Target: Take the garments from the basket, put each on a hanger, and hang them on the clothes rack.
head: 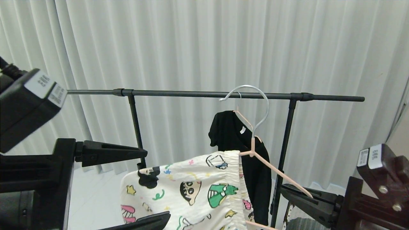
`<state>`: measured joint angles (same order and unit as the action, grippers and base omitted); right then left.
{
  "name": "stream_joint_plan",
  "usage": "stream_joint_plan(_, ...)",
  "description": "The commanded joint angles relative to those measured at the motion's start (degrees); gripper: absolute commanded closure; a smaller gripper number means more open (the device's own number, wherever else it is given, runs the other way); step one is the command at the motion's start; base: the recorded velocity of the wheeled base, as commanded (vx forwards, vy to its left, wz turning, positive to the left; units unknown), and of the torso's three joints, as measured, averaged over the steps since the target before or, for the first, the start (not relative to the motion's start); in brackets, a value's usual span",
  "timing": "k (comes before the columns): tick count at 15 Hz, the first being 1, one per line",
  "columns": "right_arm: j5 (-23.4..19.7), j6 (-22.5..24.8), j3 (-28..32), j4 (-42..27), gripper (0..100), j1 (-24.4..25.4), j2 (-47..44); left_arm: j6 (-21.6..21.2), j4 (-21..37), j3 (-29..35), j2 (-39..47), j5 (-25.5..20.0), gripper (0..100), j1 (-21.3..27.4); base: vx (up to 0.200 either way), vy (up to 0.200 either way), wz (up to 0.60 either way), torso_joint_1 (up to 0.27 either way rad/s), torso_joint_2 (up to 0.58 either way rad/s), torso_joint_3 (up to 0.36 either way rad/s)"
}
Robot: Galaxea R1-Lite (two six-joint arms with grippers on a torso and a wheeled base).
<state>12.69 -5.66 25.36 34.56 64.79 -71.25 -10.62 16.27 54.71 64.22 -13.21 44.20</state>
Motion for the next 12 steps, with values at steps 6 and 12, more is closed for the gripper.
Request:
stream_joint_plan(6,-0.9,3.4,-1.3,-3.2,100,5.9,5.1,-6.6,-0.1,-0.7,6.0,-8.9,0,-0.5,0.0,0.0,0.0,0.0,0.0,0.0)
stream_joint_plan(12,-0.8,3.4,-1.1,-3.3,100,7.1,4.8,-7.1,-2.9,-1.8,10.9,-10.2,100,3.4,0.0,0.0,0.0,0.0,0.0,0.0)
